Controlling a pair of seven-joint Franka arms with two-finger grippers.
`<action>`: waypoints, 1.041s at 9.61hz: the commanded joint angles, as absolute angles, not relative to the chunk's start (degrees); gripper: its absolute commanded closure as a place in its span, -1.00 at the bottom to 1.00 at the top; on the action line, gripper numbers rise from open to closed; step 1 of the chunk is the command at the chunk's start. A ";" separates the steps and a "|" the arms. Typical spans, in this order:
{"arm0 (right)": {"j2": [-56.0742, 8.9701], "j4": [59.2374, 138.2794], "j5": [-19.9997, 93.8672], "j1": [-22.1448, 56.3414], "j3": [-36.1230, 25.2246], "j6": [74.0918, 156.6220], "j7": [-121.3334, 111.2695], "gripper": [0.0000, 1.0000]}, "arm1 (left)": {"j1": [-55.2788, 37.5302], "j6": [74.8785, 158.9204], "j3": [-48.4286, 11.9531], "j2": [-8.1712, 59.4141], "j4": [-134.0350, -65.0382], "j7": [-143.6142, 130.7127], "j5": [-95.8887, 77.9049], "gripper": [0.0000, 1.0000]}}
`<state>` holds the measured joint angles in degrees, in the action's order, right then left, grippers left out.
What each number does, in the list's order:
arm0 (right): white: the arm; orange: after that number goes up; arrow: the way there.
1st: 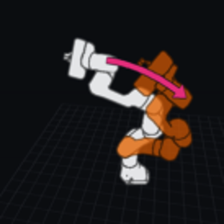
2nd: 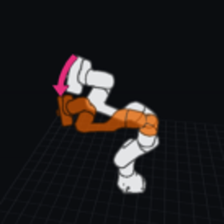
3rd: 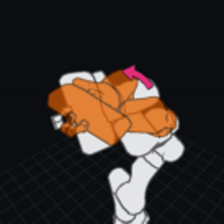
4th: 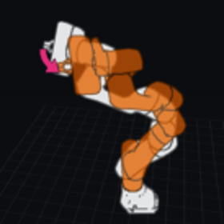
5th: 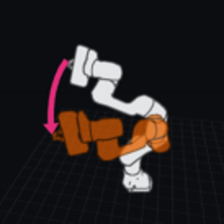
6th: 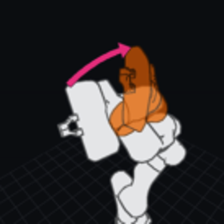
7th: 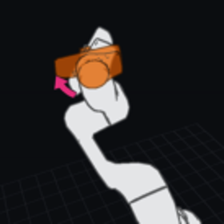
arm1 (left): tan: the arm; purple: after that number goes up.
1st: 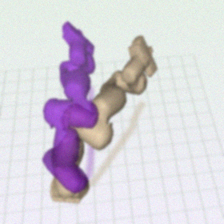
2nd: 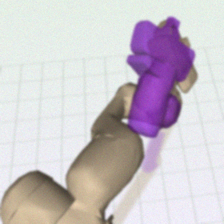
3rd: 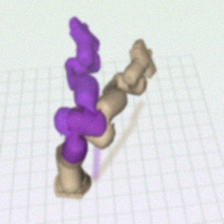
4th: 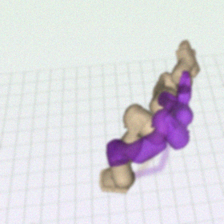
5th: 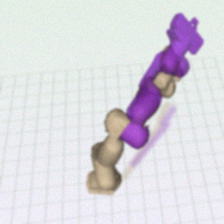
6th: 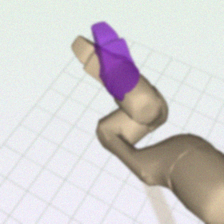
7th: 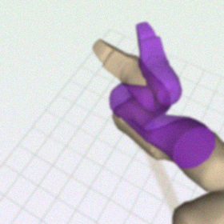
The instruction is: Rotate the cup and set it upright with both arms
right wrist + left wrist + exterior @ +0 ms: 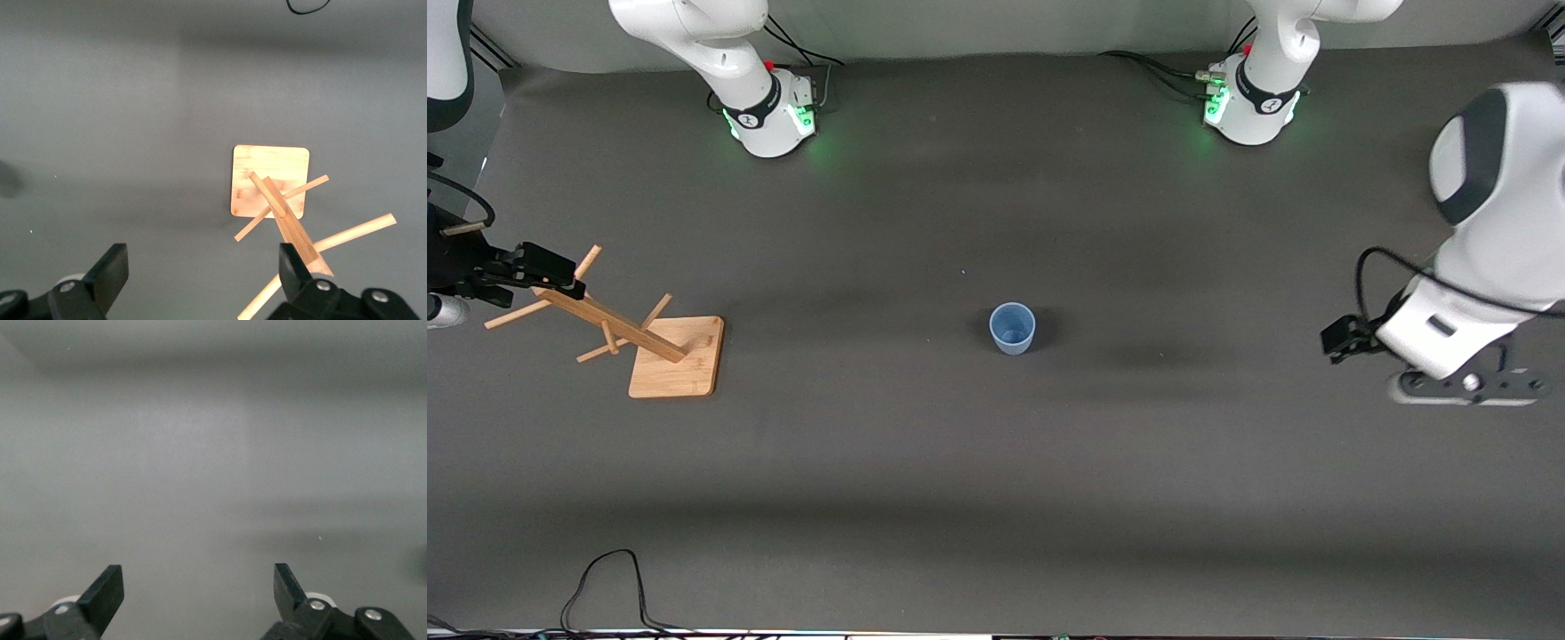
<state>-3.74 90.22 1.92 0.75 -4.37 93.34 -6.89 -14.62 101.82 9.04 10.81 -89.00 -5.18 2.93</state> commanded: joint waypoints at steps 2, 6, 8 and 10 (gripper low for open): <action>-3.52 90.26 1.32 0.88 -4.48 93.08 -5.80 -1.00 | -11.20 102.05 12.05 0.37 -99.65 -0.36 0.88 -1.00; -3.52 90.26 1.32 0.97 -4.48 93.08 -5.80 -1.00 | -3.43 98.89 5.90 -0.18 -97.83 2.29 1.23 -1.00; -3.43 90.35 1.32 0.97 -4.48 92.99 -5.80 -1.00 | -3.69 98.35 5.80 0.26 -96.69 2.02 1.14 -1.00; -3.43 90.26 1.23 1.05 -4.48 92.99 -5.80 -1.00 | -3.52 98.35 5.80 0.70 -95.81 1.93 1.14 -1.00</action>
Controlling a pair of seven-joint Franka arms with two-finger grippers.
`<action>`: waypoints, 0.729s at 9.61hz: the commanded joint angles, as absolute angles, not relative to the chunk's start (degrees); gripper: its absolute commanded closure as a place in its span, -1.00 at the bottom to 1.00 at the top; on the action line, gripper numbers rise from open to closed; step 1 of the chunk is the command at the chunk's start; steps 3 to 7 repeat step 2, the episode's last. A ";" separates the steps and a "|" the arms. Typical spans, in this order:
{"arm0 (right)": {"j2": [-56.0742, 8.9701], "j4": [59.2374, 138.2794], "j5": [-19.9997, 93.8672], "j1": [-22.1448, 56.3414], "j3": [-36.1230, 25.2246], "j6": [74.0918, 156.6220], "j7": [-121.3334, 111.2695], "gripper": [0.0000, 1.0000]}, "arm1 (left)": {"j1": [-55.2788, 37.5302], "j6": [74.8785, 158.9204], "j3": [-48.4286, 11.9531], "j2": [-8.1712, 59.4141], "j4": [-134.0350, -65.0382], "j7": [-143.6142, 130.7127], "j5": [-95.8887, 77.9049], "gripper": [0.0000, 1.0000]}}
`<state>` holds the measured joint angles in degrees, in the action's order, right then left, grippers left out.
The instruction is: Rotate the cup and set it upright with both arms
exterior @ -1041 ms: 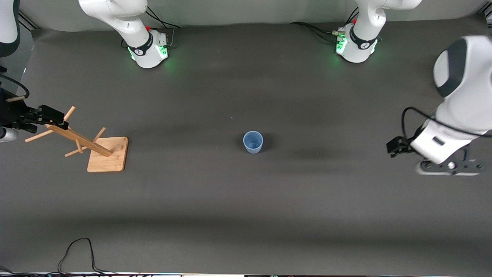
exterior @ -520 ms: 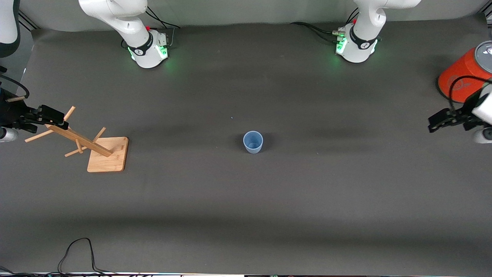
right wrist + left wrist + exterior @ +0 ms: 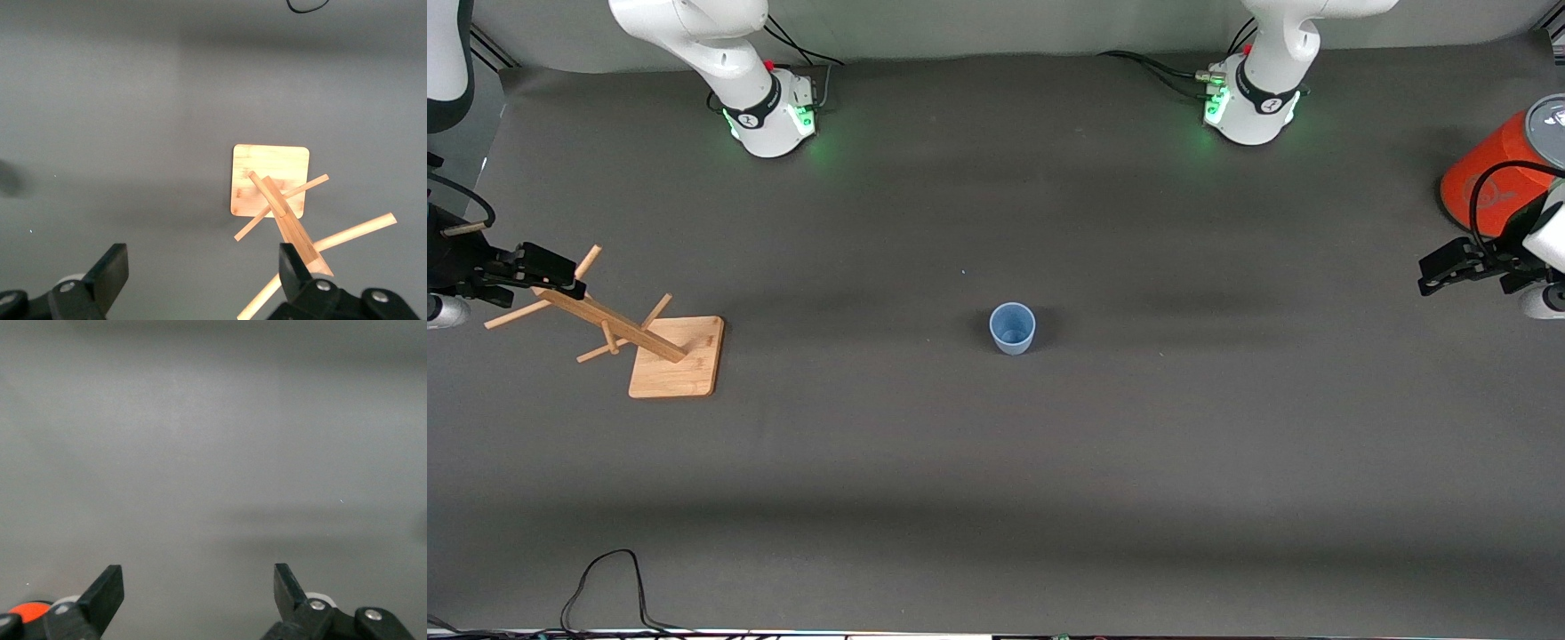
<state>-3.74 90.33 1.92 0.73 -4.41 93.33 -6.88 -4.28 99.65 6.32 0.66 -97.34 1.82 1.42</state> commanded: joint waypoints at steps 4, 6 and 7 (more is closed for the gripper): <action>-3.43 90.35 1.23 1.05 -4.48 92.99 -5.80 -1.00 | -3.43 97.39 5.89 0.70 -95.63 1.84 1.14 -1.00; -3.43 90.35 1.23 1.05 -4.48 92.99 -5.80 -1.00 | -3.43 97.39 5.89 0.70 -95.63 1.84 1.14 -1.00; -3.43 90.35 1.23 1.05 -4.48 92.99 -5.80 -1.00 | -3.43 97.39 5.89 0.70 -95.63 1.84 1.14 -1.00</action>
